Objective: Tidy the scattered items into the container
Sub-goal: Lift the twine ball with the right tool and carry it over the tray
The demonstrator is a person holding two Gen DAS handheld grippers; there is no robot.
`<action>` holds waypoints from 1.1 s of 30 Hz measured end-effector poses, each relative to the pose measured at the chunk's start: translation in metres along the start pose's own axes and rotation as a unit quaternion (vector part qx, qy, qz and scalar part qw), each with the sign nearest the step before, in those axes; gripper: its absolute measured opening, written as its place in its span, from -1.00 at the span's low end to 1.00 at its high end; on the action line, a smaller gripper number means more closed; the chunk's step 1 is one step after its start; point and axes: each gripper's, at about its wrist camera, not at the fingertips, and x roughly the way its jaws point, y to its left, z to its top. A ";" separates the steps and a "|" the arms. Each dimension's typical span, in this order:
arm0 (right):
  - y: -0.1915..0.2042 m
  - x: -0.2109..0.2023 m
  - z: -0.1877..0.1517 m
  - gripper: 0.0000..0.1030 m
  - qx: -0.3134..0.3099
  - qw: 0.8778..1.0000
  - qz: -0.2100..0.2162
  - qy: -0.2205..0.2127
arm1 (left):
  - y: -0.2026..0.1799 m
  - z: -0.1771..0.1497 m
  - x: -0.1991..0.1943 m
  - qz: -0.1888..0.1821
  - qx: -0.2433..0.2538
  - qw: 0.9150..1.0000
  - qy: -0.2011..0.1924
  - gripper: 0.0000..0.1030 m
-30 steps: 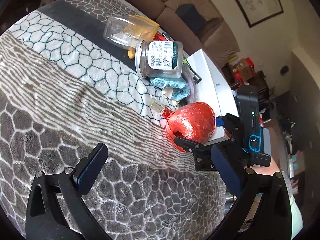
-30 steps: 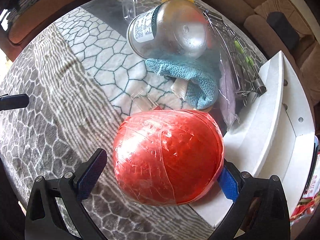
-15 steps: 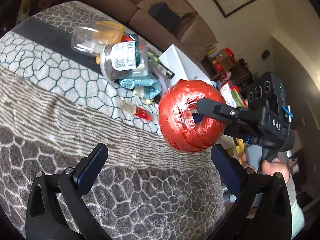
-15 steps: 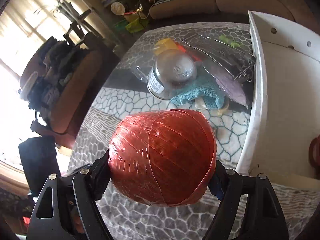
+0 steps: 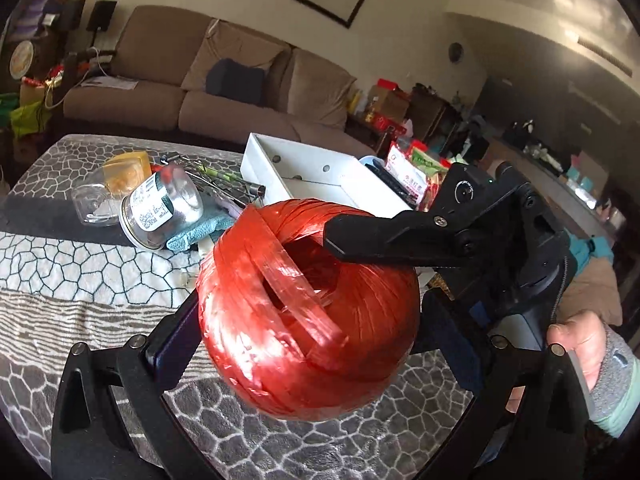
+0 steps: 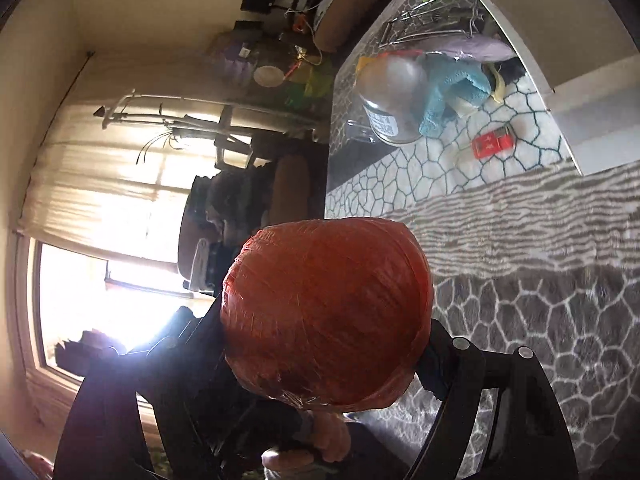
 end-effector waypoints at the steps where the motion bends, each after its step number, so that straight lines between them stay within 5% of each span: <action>1: -0.002 0.001 -0.004 0.58 0.008 1.000 0.010 0.002 | 0.004 -0.001 0.001 -0.017 -0.014 1.000 0.003 0.98; 3: -0.004 0.001 -0.010 0.52 0.011 1.000 0.026 0.004 | 0.011 -0.002 -0.001 -0.039 -0.039 0.998 -0.004 0.84; 9: -0.008 -0.001 -0.017 0.54 0.003 1.000 0.012 0.004 | 0.012 -0.005 0.003 -0.024 -0.037 0.999 -0.001 0.80; 12: -0.013 -0.007 -0.014 0.79 0.022 0.999 -0.025 0.010 | 0.005 -0.006 0.004 -0.012 -0.014 1.000 0.010 0.79; 18: 0.002 -0.049 -0.008 0.82 -0.029 0.995 -0.096 -0.017 | -0.030 0.002 0.010 -0.010 0.059 0.998 0.031 0.79; 28: 0.061 -0.103 0.022 0.83 -0.115 0.967 -0.226 0.001 | -0.127 0.052 0.045 0.063 0.262 0.961 0.062 0.79; 33: 0.054 -0.118 0.048 0.74 -0.065 0.980 -0.187 0.011 | -0.160 0.079 0.078 0.071 0.302 0.949 0.064 0.79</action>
